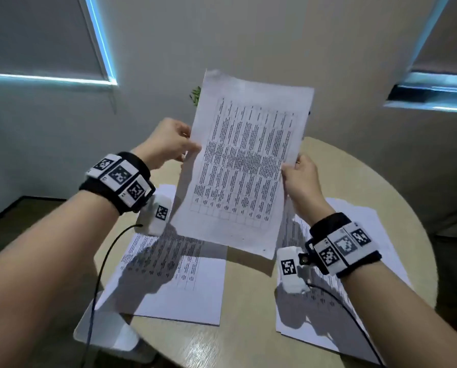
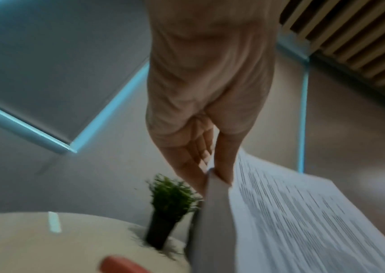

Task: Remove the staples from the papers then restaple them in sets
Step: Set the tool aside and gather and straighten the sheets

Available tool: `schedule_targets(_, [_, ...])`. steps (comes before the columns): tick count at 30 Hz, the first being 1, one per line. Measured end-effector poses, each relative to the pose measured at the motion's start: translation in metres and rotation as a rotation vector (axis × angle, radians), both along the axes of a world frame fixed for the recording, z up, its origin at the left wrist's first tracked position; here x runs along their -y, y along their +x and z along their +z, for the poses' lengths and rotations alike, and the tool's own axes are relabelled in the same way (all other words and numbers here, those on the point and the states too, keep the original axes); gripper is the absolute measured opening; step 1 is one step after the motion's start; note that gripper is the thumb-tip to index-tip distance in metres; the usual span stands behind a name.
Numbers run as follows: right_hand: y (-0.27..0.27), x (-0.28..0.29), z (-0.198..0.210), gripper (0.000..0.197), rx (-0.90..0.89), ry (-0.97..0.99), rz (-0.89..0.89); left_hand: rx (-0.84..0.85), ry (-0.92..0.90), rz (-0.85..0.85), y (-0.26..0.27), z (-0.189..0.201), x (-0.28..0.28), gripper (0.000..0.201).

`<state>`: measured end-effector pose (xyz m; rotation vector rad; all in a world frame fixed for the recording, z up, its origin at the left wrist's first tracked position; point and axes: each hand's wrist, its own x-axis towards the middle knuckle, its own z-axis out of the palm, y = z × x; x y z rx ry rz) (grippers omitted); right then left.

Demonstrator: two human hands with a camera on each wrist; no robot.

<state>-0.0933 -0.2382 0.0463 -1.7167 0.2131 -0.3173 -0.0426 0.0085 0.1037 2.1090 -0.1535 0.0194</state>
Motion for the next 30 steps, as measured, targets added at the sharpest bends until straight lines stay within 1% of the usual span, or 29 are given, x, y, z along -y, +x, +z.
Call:
schedule_targets(1, [0.000,-0.008,-0.009,0.022,-0.039,-0.011,0.040,-0.060,0.030,0.008,-0.003,-0.002,-0.012,0.012])
schedule_targets(4, [-0.007,-0.030,-0.028,0.015,-0.169,-0.082,0.165,-0.259,0.096,0.032,-0.009,-0.018,-0.046,0.019])
schedule_targets(6, [-0.010,-0.043,-0.043,0.026,-0.285,-0.145,0.222,-0.385,0.147,0.029,-0.014,-0.032,-0.065,0.006])
schedule_targets(7, [-0.012,-0.050,-0.051,0.026,-0.329,-0.170,0.256,-0.436,0.175,0.032,-0.016,-0.040,-0.072,0.010])
schedule_targets(9, [-0.013,-0.062,-0.067,0.014,-0.394,-0.192,0.310,-0.510,0.211,0.050,-0.019,-0.055,-0.084,0.023])
schedule_targets(10, [-0.014,-0.067,-0.073,0.015,-0.413,-0.199,0.315,-0.539,0.227,0.061,-0.021,-0.063,-0.089,0.026])
schedule_targets(12, [-0.016,-0.075,-0.084,0.028,-0.450,-0.219,0.323,-0.592,0.282,0.083,-0.024,-0.077,-0.096,0.026])
schedule_targets(14, [-0.018,-0.080,-0.090,0.033,-0.471,-0.258,0.334,-0.608,0.348,0.105,-0.026,-0.088,-0.096,0.022])
schedule_targets(17, [-0.021,-0.086,-0.089,0.024,-0.487,-0.391,0.323,-0.558,0.449,0.170,-0.030,-0.097,-0.089,0.018])
schedule_targets(18, [-0.020,-0.087,-0.090,0.019,-0.483,-0.435,0.321,-0.538,0.462,0.187,-0.031,-0.099,-0.087,0.020])
schedule_targets(20, [-0.017,-0.085,-0.089,0.018,-0.470,-0.473,0.304,-0.529,0.469,0.194,-0.032,-0.102,-0.085,0.021])
schedule_targets(21, [-0.017,-0.085,-0.089,0.017,-0.475,-0.482,0.297,-0.526,0.477,0.191,-0.032,-0.103,-0.084,0.020])
schedule_targets(24, [-0.015,-0.083,-0.088,0.004,-0.477,-0.503,0.283,-0.500,0.472,0.194,-0.030,-0.104,-0.083,0.019])
schedule_targets(28, [-0.013,-0.085,-0.088,0.003,-0.486,-0.518,0.271,-0.479,0.515,0.202,-0.026,-0.106,-0.082,0.017])
schedule_targets(30, [-0.012,-0.085,-0.089,0.002,-0.487,-0.522,0.271,-0.467,0.545,0.206,-0.025,-0.109,-0.082,0.019])
